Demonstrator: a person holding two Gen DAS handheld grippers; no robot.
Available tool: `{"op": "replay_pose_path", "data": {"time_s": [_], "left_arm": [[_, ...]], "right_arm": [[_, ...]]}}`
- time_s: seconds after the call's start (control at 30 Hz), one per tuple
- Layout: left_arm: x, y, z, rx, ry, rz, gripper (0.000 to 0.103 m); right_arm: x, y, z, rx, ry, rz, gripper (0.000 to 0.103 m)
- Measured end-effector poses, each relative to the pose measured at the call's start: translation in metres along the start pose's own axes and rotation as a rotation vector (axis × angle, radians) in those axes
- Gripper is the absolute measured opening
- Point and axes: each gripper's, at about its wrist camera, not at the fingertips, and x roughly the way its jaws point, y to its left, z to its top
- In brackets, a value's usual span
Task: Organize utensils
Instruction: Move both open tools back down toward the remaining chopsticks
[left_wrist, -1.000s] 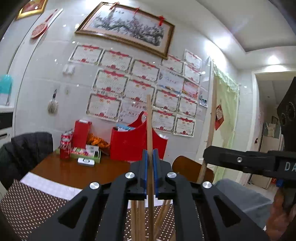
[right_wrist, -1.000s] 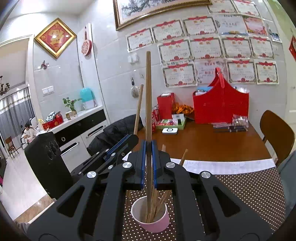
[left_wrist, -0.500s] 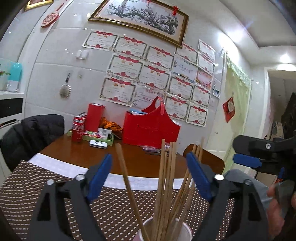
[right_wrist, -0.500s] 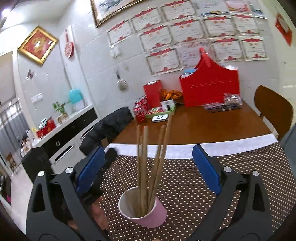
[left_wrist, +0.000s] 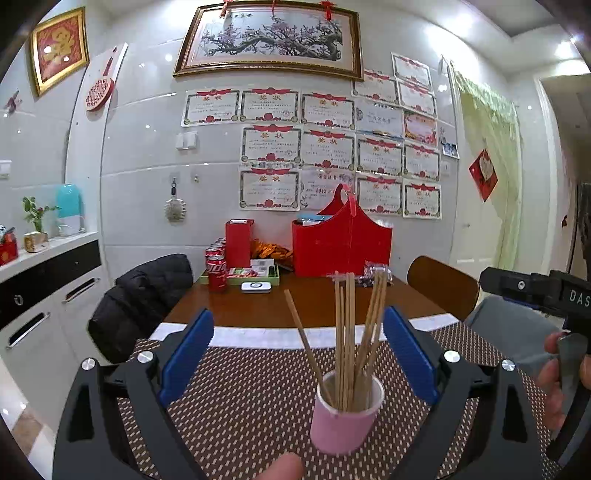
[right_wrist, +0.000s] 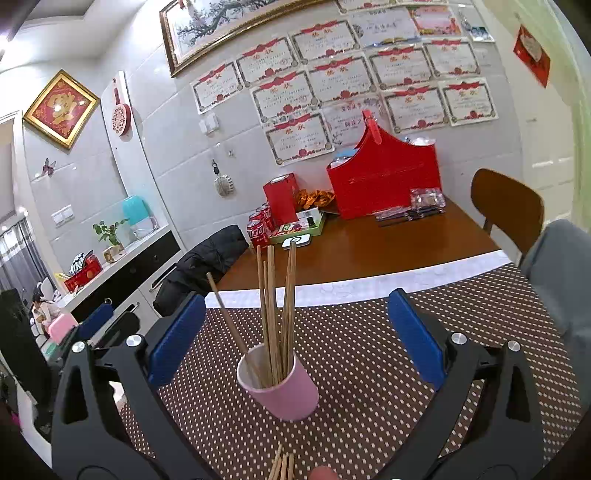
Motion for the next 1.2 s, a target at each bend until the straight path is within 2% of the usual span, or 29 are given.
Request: {"op": "replay_pose_path", "data": {"time_s": [0.23,0.53,0.83,1.2], "left_arm": [[-0.050,-0.009,-0.004,0.020,0.047,0.032,0.091],[-0.085,-0.014,-0.040,0.005,0.157,0.026,0.091],[-0.087,-0.016,-0.080,0.007,0.270,0.051,0.091],[-0.080,-0.023,-0.107,0.004,0.369,0.045,0.091]], "right_arm": [[-0.057,0.007,-0.022,-0.032,0.007,-0.029,0.097],[-0.101,0.001,-0.066,-0.041,0.077,-0.063,0.097],[-0.101,0.002,-0.104,-0.060,0.163,-0.071,0.097],[-0.077,0.010,-0.142,-0.089,0.290,-0.039,0.097]]}}
